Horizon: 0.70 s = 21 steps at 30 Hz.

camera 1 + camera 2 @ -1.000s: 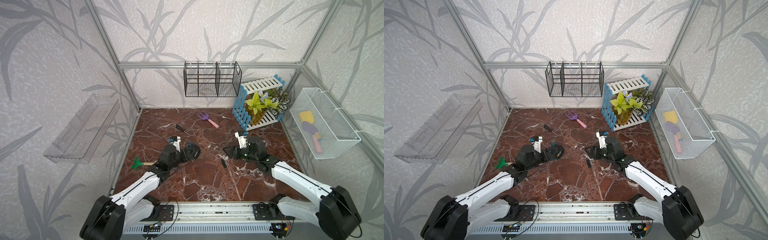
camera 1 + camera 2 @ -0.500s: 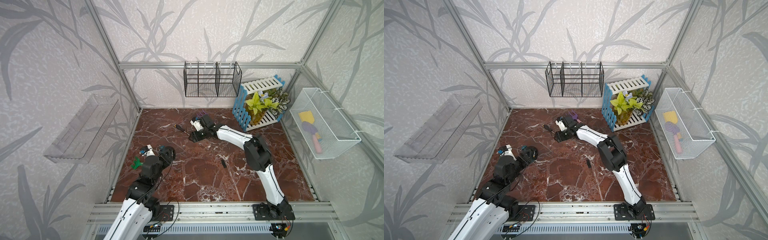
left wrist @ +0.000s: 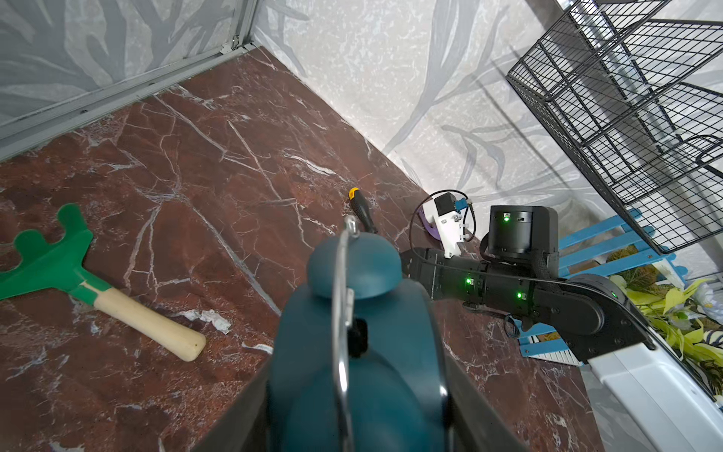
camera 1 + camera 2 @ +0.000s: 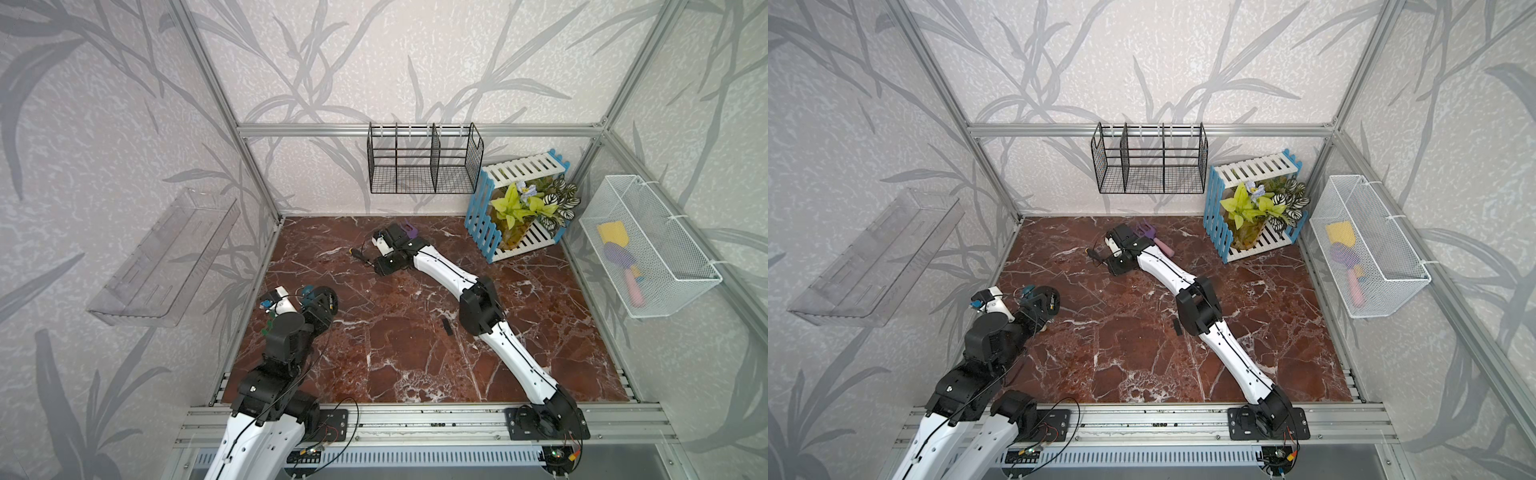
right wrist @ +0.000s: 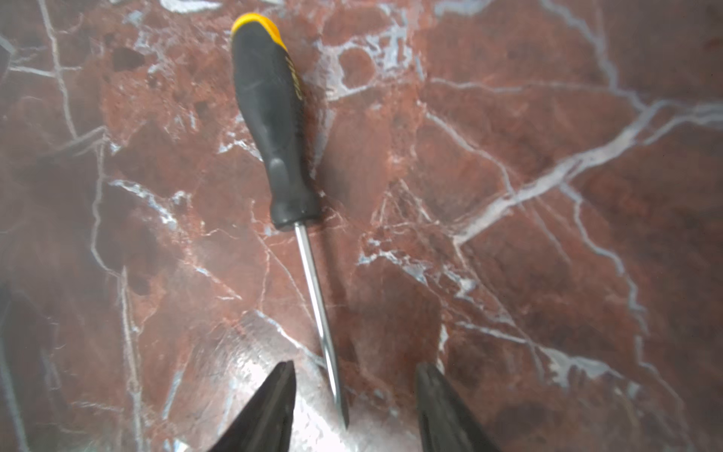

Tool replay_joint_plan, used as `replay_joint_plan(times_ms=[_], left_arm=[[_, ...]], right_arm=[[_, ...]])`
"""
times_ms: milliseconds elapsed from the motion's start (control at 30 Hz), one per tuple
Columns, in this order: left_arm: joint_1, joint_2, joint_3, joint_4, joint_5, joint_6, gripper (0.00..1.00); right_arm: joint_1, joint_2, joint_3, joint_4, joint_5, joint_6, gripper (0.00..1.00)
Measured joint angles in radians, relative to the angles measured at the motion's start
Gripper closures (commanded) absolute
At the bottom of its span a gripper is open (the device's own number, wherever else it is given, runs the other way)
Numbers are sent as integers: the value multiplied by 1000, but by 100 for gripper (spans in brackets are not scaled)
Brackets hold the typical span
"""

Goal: Remove the battery from the alarm
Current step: Move the screwdriver to the center of the board.

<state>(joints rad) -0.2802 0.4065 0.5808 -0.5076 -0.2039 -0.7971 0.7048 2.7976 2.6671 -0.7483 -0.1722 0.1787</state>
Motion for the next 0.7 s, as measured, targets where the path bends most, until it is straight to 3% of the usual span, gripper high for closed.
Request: replay_joint_plan(times_ms=[133,433,567,700], left_arm=[[0,24,-3,8,10,-3,79],[0,29,-3,16,15,-3,79],[0,35,-3,33,18,-3,79],[0,60,-18,90,37,-7,79]], right_arm=[[14,31,53,-12,16,-3,61],[47,39,58,-27,80,-44,98],[50,21,24,-14,105,-70,100],[50,-89,-162,14,109,-100,100]])
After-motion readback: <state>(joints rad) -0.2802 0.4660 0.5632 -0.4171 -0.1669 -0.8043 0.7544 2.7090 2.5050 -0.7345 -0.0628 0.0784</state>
